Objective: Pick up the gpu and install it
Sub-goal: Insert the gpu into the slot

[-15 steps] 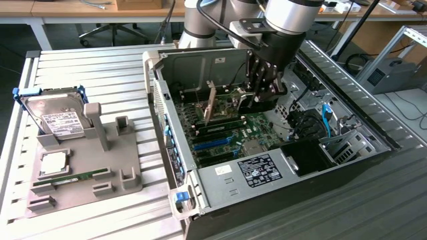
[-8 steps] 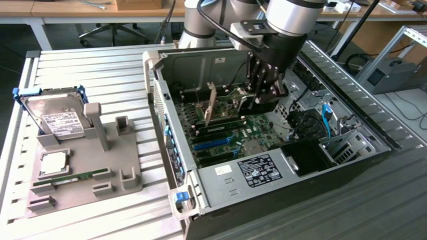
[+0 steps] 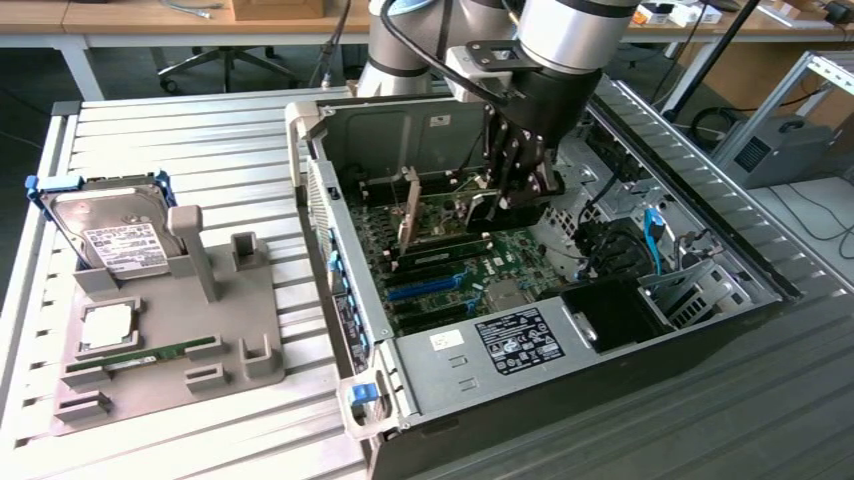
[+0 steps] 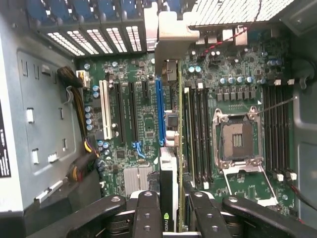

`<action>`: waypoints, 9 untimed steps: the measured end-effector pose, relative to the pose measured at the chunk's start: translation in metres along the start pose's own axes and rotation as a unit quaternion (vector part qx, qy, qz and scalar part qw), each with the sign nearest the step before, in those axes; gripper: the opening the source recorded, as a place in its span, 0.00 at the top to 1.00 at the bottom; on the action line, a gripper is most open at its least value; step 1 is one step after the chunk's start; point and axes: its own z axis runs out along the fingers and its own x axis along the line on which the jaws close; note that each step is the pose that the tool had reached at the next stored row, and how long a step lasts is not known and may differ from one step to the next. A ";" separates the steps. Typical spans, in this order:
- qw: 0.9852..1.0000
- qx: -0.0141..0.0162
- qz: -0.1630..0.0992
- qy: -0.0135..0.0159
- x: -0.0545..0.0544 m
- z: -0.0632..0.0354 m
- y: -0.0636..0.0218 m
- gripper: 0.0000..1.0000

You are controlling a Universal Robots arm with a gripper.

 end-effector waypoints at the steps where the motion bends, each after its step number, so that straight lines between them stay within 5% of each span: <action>1: 1.000 0.000 0.000 0.000 0.000 0.0001 0.0016 0.73; 9: 1.000 0.000 0.000 0.000 0.001 0.0006 0.0171 0.73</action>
